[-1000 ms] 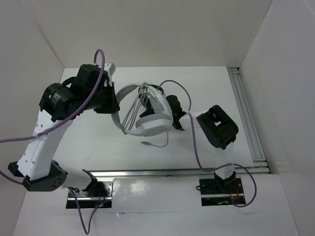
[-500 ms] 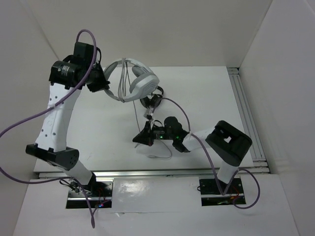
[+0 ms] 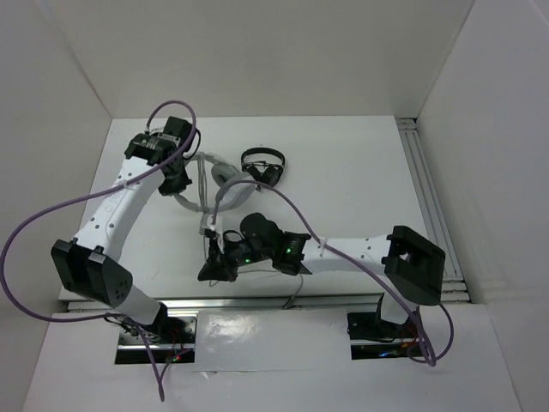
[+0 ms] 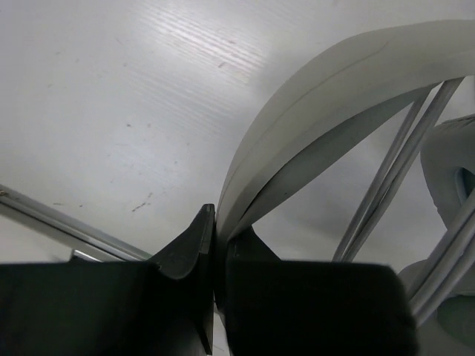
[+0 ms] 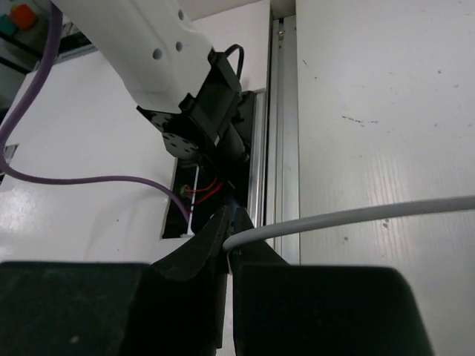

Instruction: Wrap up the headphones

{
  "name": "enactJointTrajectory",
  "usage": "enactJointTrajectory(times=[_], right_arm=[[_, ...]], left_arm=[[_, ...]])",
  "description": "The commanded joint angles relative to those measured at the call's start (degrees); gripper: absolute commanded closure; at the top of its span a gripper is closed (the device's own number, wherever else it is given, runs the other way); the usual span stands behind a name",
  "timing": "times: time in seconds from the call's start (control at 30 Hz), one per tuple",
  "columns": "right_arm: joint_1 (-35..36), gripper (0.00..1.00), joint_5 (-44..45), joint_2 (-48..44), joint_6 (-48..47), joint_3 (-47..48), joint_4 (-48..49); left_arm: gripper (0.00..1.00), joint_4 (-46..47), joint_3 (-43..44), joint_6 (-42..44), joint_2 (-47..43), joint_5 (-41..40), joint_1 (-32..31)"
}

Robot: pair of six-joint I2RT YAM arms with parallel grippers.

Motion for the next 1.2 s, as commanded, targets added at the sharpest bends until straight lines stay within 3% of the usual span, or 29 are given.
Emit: enactJointTrajectory(times=[0.0,0.1,0.13,0.23,0.37,0.47,0.57,0.6,0.67,0.7,0.77,0.8,0.87,1.0,1.17], right_arm=[[3.11,0.94,-4.57,-3.01,-8.47,10.02,-21.54],[3.12,0.92,-1.06,-4.06,-12.88,16.62,-33.89],[3.12,0.92,3.83,-4.07,-14.28,20.82,-41.06],[3.12,0.92,15.43,-7.57,-17.54,24.63,-48.83],[3.64,0.94,38.87,-9.6,-20.53,34.8,-55.61],[3.64,0.96,47.62,-9.08,-23.69,40.27,-59.83],[5.75,0.95,59.75,-7.94,-25.63,44.76,-59.85],[6.45,0.93,67.52,-7.93,-27.12,44.25,-57.77],[7.77,0.93,74.42,-7.93,-30.01,42.5,-54.51],[7.77,0.93,83.15,-8.63,-33.51,39.35,-47.53],[7.77,0.9,88.31,-10.38,-38.62,36.09,-39.77],[7.77,0.87,92.25,-11.35,-42.3,31.72,-28.33],[6.38,0.78,92.29,-12.76,-46.29,30.71,-24.27],[1.72,0.75,84.83,-11.72,-34.09,35.54,-34.88],[1.18,0.7,82.89,-11.01,-29.34,29.49,-32.43]], left_arm=[[1.0,13.01,-4.01,-4.8,-5.03,-11.92,-1.87],[1.0,10.73,-7.36,-3.66,-5.04,-14.22,-2.58],[1.0,10.72,-8.24,-3.12,-5.04,-15.1,-3.36],[1.0,9.93,-12.19,-1.72,-4.42,-17.21,-5.21],[1.0,11.15,-15.89,2.06,-4.95,-16.34,-6.26],[1.0,12.38,-17.21,3.73,-5.48,-14.33,-6.8],[1.0,15.36,-19.84,7.77,-8.72,-10.29,-8.02],[1.0,15.38,-19.85,8.48,-9.25,-9.75,-8.55],[1.0,15.38,-20.99,9.27,-11.01,-8.7,-10.22],[1.0,15.38,-21.0,10.23,-11.62,-8.17,-11.79],[1.0,15.38,-22.31,10.86,-13.46,-8.16,-13.9],[1.0,15.38,-22.32,10.86,-14.08,-8.68,-14.87],[1.0,13.19,-22.93,10.07,-15.31,-9.22,-17.42],[1.0,9.85,-23.46,8.04,-18.39,-10.97,-18.57],[1.0,7.48,-20.04,8.04,-21.38,-9.83,-19.8]])
